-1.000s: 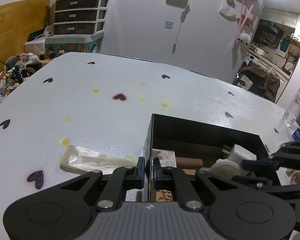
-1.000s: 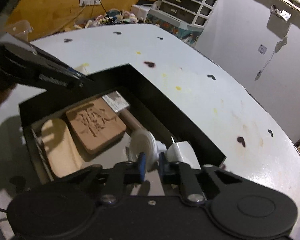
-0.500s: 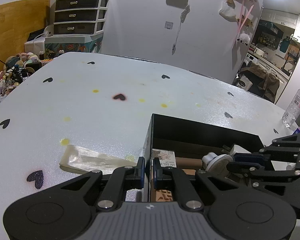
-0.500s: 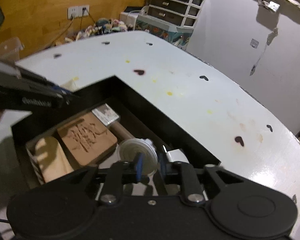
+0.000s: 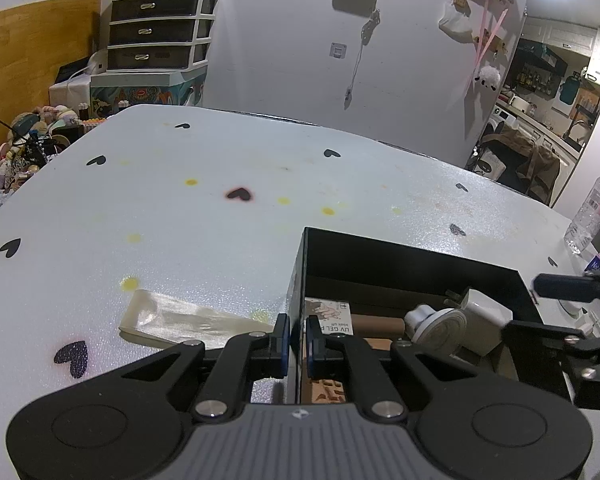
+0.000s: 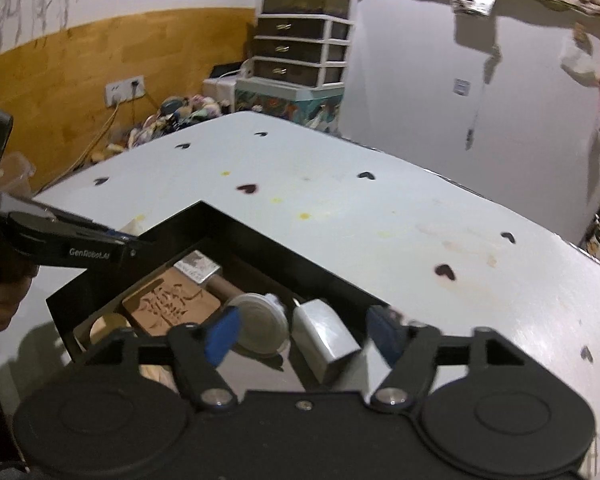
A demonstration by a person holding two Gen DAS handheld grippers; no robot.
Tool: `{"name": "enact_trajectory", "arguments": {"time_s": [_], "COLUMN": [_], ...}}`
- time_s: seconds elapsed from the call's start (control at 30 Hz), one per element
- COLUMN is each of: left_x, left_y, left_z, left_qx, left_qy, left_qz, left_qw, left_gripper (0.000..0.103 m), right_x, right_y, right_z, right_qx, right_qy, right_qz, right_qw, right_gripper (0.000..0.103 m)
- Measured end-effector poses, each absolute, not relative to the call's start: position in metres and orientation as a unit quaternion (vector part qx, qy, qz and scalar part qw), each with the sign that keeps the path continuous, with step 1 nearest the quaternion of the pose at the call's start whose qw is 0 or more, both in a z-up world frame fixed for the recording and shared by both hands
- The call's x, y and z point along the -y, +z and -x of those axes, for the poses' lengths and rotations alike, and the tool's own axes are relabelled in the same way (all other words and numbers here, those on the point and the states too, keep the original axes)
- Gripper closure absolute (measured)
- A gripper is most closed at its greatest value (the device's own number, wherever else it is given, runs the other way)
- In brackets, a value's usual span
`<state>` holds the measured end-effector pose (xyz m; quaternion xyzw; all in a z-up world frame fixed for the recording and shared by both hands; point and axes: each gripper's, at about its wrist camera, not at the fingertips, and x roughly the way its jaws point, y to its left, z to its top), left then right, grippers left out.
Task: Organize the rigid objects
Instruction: 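Move the right gripper to the pink eyelash curler and grasp it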
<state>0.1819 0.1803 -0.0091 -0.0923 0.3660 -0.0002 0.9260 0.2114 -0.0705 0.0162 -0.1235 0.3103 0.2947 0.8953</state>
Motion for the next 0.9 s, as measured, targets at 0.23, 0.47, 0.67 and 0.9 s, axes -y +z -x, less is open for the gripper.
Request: {"name": "enact_trajectory", "arguments": {"time_s": [0.23, 0.47, 0.67, 0.9], "left_x": [-0.181, -0.181, -0.181, -0.181], "left_y": [-0.01, -0.01, -0.01, -0.01], "left_z": [-0.181, -0.181, -0.181, -0.181], "left_qx": [-0.366, -0.366, -0.366, -0.366], "left_qy": [0.001, 0.001, 0.001, 0.001], "left_qz": [0.091, 0.09, 0.089, 0.09], "left_qw": [0.926, 0.926, 0.926, 0.926], "left_gripper": [0.096, 0.096, 0.096, 0.096], "right_x": [0.098, 0.137, 0.18, 0.223], "right_y": [0.016, 0.01, -0.003, -0.02], "right_z": [-0.205, -0.209, -0.209, -0.194], "right_qx": [-0.289, -0.292, -0.292, -0.26], "right_qy": [0.247, 0.172, 0.079, -0.029], "right_qz": [0.092, 0.038, -0.009, -0.03], "right_qw": [0.92, 0.94, 0.953, 0.965], "right_gripper": [0.003, 0.0, 0.0, 0.0]}}
